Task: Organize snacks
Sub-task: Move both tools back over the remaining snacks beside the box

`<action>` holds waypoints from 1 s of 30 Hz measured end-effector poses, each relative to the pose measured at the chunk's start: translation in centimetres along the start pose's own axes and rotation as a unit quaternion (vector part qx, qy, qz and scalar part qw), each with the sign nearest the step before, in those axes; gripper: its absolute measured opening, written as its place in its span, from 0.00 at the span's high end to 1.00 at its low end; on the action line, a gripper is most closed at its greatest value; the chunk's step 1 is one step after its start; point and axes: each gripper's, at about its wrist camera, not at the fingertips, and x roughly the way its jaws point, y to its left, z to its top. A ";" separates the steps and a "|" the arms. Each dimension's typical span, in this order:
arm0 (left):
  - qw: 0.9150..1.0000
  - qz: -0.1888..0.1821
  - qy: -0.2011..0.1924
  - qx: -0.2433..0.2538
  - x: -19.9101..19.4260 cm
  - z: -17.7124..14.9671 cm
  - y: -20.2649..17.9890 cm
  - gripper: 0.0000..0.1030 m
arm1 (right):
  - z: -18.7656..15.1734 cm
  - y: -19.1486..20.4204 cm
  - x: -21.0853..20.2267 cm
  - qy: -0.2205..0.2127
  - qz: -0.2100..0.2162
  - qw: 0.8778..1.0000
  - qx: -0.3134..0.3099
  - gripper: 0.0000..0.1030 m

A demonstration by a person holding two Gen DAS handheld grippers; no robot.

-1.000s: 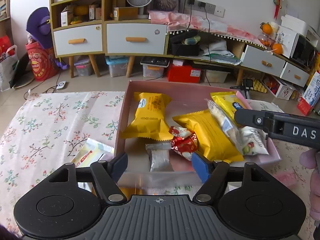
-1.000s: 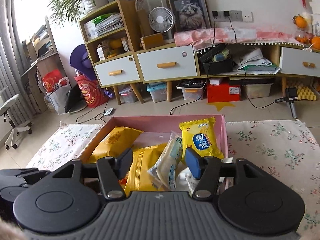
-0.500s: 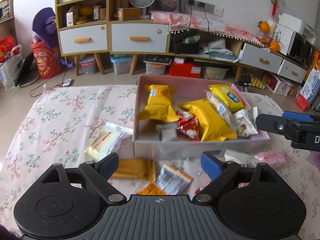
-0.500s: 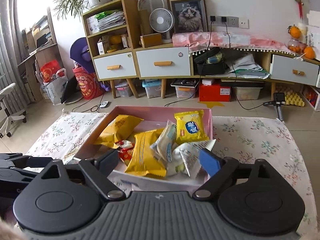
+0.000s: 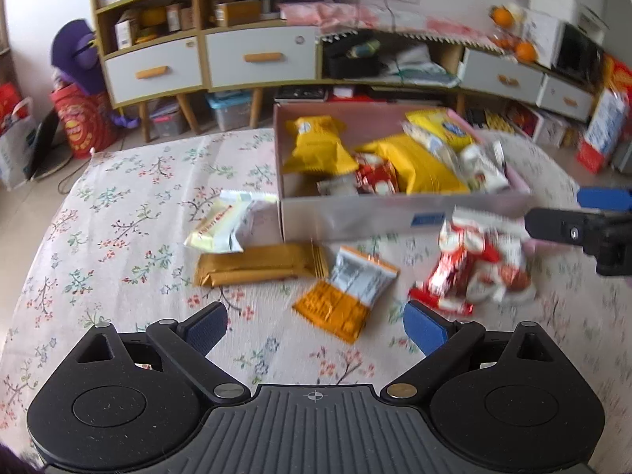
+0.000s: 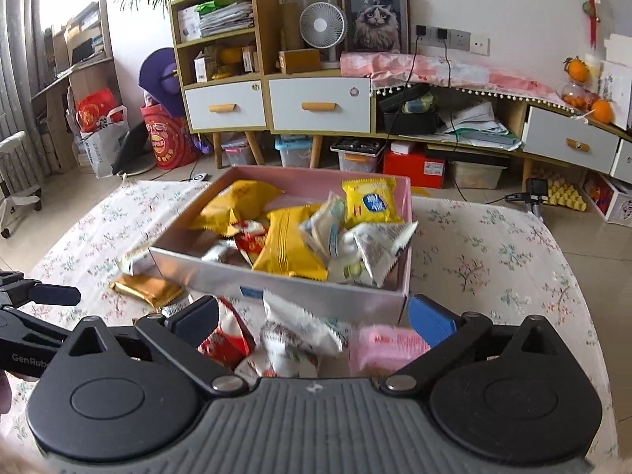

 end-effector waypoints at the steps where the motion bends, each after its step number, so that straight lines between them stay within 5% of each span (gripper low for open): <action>1: 1.000 -0.001 -0.001 0.009 0.0 -0.3 0.0 0.06 | -0.3 0.1 0.0 0.001 0.000 1.000 0.000 0.00; 15: 0.994 -0.065 -0.024 0.080 2.2 -4.2 1.0 0.06 | -4.2 0.9 0.6 0.008 0.022 0.998 -0.062 0.00; 30: 0.988 -0.107 -0.058 0.099 4.4 -2.8 1.5 0.10 | -5.5 1.1 2.4 0.014 0.069 0.995 -0.075 0.00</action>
